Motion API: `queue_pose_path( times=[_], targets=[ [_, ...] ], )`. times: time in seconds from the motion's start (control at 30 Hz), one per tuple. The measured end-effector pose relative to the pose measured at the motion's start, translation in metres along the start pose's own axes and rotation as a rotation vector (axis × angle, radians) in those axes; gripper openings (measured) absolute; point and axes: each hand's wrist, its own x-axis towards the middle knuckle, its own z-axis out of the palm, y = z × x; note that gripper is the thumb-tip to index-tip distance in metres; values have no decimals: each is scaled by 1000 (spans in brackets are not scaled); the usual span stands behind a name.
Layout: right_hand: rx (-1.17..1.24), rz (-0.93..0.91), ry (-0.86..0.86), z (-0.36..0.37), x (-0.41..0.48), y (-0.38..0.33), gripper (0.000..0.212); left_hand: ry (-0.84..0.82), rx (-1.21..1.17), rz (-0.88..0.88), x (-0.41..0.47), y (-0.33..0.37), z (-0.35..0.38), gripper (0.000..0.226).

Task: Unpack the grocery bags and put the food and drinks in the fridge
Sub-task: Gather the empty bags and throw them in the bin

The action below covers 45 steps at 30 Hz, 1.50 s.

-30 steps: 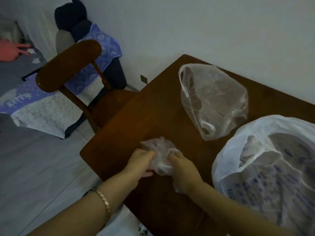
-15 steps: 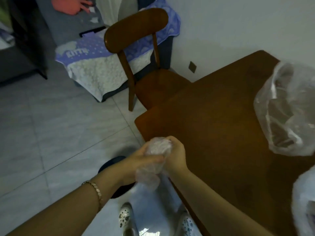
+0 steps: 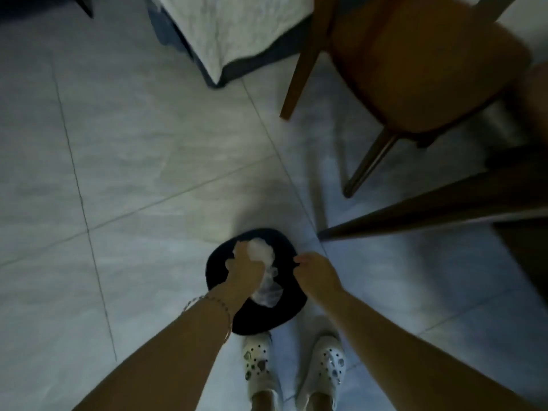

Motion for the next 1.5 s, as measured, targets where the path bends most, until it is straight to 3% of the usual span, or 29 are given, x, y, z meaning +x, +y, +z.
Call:
queue_pose_path(
  times=[0.27, 0.43, 0.7, 0.77, 0.83, 1.07, 1.2, 1.33, 1.5],
  targets=[
    [-131, 84, -25, 70, 95, 81, 37, -123, -71, -45, 127, -100, 58, 91],
    [-153, 99, -27, 69, 75, 76, 37, -47, 55, 17, 99, -95, 49, 81],
    [-304, 30, -41, 7, -33, -31, 24, -150, 330, 279, -31, -4, -35, 13],
    [-338, 24, -55, -16, -69, -65, 24, -113, 376, 327, -73, 28, -64, 30],
    [-348, 30, -43, -39, -101, -93, 26, -111, 391, 365, -109, 55, -89, 25],
    [-341, 4, 130, -161, -230, -130, 31, -24, 538, 568, -265, 160, -118, 27],
    [-290, 31, 233, -235, -289, -96, 26, -129, 616, 676, -337, 205, -78, 15],
    [-322, 87, 491, -308, -336, -48, 28, -206, 747, 848, -387, 247, -18, 14],
    [-542, 191, 873, -409, -368, 26, 68, -238, 894, 969, -447, 302, 73, 22]
  ],
)
